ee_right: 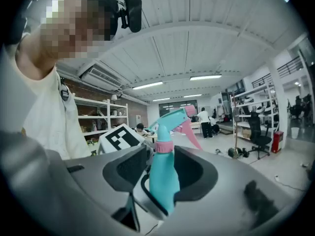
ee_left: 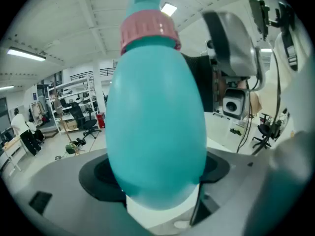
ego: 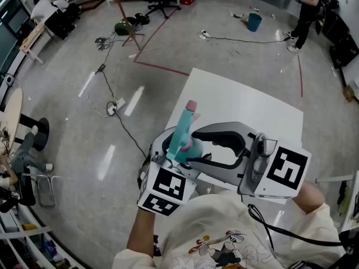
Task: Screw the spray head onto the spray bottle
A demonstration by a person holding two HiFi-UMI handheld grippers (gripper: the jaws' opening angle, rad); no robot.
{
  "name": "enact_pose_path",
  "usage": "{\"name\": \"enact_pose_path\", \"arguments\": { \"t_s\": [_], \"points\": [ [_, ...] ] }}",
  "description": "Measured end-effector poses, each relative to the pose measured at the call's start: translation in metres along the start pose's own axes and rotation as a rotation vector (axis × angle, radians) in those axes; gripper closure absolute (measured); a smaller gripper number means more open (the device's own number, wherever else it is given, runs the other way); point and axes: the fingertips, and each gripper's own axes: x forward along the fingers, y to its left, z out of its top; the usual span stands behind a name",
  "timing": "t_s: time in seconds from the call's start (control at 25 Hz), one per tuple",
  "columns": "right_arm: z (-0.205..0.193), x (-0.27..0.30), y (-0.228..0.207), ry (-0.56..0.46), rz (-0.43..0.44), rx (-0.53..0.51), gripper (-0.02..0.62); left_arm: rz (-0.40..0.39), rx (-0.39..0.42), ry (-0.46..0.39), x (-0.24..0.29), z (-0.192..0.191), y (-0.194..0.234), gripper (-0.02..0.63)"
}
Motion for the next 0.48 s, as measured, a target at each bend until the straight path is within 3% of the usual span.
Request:
{"name": "enact_pose_path", "arguments": {
  "t_s": [0.12,0.24,0.4,0.48],
  "points": [
    [-0.01,-0.009,0.006,0.047,0.08,0.026,0.422,-0.067,0.07,-0.021,-0.012,-0.005,-0.001,0.178],
    [-0.013,-0.021,0.008,0.082,0.148,0.031,0.358,-0.216,0.196,-0.041,-0.024,-0.007,-0.025,0.178],
    [-0.003,-0.032,0.015,0.071,0.335,0.009,0.328,-0.37,0.303,-0.034,-0.034,-0.01,-0.051,0.178],
    [0.0,-0.028,0.017,0.066,0.378,-0.016,0.324,-0.408,0.342,-0.028,-0.038,-0.013,-0.057,0.178]
  ]
}}
